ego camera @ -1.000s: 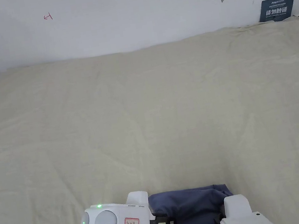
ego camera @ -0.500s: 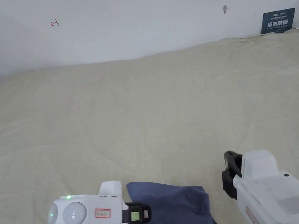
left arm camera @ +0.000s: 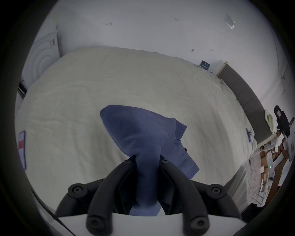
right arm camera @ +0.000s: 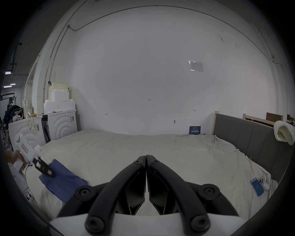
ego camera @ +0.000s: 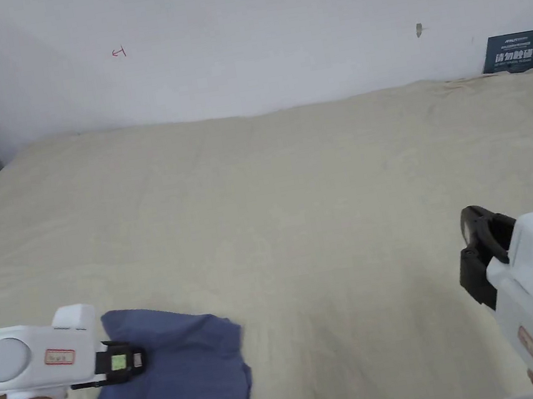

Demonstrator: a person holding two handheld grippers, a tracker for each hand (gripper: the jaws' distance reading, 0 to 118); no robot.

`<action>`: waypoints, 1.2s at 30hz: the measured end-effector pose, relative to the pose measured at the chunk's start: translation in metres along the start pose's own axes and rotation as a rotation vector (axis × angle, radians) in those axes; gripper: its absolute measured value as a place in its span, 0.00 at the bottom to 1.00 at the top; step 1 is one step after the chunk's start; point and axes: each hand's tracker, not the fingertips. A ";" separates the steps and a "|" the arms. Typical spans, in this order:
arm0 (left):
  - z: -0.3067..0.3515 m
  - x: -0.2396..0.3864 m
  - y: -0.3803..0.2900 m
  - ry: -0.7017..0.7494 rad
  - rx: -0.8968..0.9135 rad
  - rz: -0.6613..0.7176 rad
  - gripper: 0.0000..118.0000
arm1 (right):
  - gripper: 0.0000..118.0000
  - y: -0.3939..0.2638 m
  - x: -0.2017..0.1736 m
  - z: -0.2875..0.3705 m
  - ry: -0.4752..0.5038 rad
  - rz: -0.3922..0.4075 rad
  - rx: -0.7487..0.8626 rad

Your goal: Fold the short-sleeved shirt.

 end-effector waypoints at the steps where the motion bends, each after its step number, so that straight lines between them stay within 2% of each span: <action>1: 0.005 -0.011 0.003 0.033 0.003 -0.001 0.16 | 0.01 0.000 0.001 -0.001 -0.004 0.003 0.001; 11: 0.015 -0.110 0.004 0.245 -0.075 0.061 0.16 | 0.01 0.000 0.007 -0.008 -0.048 -0.022 -0.008; 14: 0.008 -0.118 -0.003 0.280 -0.103 0.122 0.16 | 0.01 -0.001 0.006 -0.012 -0.071 -0.017 -0.018; 22: -0.019 -0.115 -0.012 0.367 -0.139 0.122 0.17 | 0.01 -0.006 0.005 -0.015 -0.094 -0.022 -0.039; 23: -0.019 -0.115 -0.012 0.366 -0.135 0.125 0.20 | 0.01 -0.006 0.005 -0.016 -0.094 -0.018 -0.044; 25: -0.019 -0.114 -0.011 0.393 -0.133 0.126 0.37 | 0.01 -0.007 0.005 -0.016 -0.094 -0.016 -0.048; 26: -0.018 -0.113 -0.011 0.397 -0.133 0.123 0.55 | 0.01 -0.008 0.006 -0.017 -0.092 -0.015 -0.049; 27: -0.016 -0.111 -0.011 0.406 -0.127 0.112 0.70 | 0.01 -0.008 0.006 -0.016 -0.092 -0.016 -0.048; 29: -0.013 -0.110 -0.009 0.433 -0.113 0.102 0.93 | 0.01 -0.007 0.006 -0.016 -0.087 -0.014 -0.048; 30: -0.011 -0.108 -0.008 0.445 -0.109 0.103 0.96 | 0.01 -0.007 0.007 -0.016 -0.086 -0.012 -0.047; 36: 0.007 -0.097 -0.005 0.473 -0.025 0.102 0.96 | 0.01 -0.001 0.009 -0.011 -0.076 -0.004 -0.033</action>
